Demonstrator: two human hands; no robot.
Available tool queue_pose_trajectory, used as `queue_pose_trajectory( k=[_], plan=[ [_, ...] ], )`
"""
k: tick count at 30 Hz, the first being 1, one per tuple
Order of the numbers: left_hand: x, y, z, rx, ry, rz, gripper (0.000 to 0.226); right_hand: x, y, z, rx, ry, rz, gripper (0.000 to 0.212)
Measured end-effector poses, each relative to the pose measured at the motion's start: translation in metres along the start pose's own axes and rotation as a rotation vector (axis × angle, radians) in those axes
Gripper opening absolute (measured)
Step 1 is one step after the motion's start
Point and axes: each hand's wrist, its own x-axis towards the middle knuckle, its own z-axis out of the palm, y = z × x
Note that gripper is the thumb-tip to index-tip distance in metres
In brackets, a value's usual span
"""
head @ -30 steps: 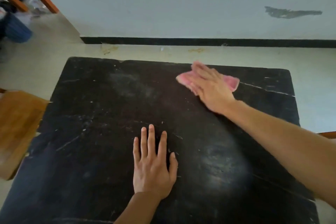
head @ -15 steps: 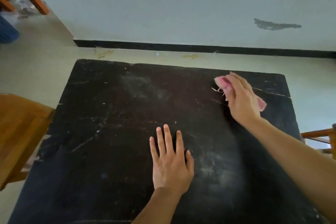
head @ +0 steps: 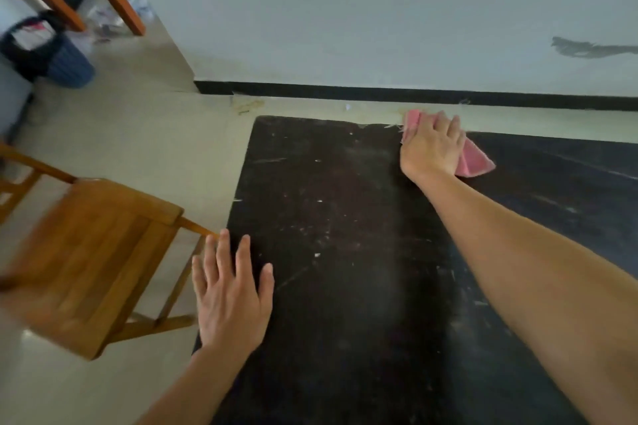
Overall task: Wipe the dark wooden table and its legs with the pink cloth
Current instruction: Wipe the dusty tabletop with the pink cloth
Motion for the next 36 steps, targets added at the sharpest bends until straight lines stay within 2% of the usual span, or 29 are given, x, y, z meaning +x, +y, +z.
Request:
queue_pose_trajectory(
  k=[2, 4, 7, 9, 11, 12, 14, 18, 24, 28, 36],
  plan=[
    [-0.004, -0.017, -0.004, -0.029, -0.085, -0.032, 0.079, -0.007, -0.08, 0.011, -0.005, -0.056, -0.146, 0.05],
    [-0.005, -0.022, -0.003, -0.091, -0.087, -0.025, 0.08, -0.017, -0.152, 0.024, 0.033, -0.082, -0.313, 0.042],
    [-0.001, -0.027, 0.006, -0.149, -0.101, -0.01, 0.074, -0.025, -0.235, 0.032, 0.284, -0.156, -0.517, 0.023],
    [0.003, -0.031, 0.006, -0.156, -0.133, -0.002, 0.072, -0.033, -0.27, 0.028, 0.592, -0.34, -0.5, 0.021],
    [0.005, -0.036, 0.006, -0.149, -0.169, -0.008, 0.072, -0.051, -0.29, 0.026, 0.93, -0.561, -0.399, 0.023],
    [0.006, -0.036, 0.005, -0.15, -0.179, -0.013, 0.071, -0.063, -0.293, 0.024, 1.01, -0.616, -0.367, 0.023],
    [0.009, -0.034, 0.001, -0.147, -0.18, -0.01, 0.07, -0.084, -0.287, 0.025, 1.023, -0.651, -0.333, 0.022],
    [0.013, -0.033, -0.002, -0.179, -0.168, -0.004, 0.068, -0.115, -0.25, 0.016, 1.039, -0.618, -0.199, 0.021],
    [-0.011, -0.049, 0.0, -0.274, -0.083, -0.003, 0.058, -0.17, -0.159, -0.035, 0.807, -0.495, -0.269, 0.02],
    [-0.069, -0.074, -0.024, -0.328, -0.071, -0.055, 0.048, -0.208, -0.1, -0.063, 0.65, -0.466, -0.234, 0.02],
    [-0.211, -0.163, -0.071, -0.348, -0.144, -0.152, 0.039, -0.335, -0.05, -0.078, 0.491, -0.591, -0.298, 0.021]
  ],
)
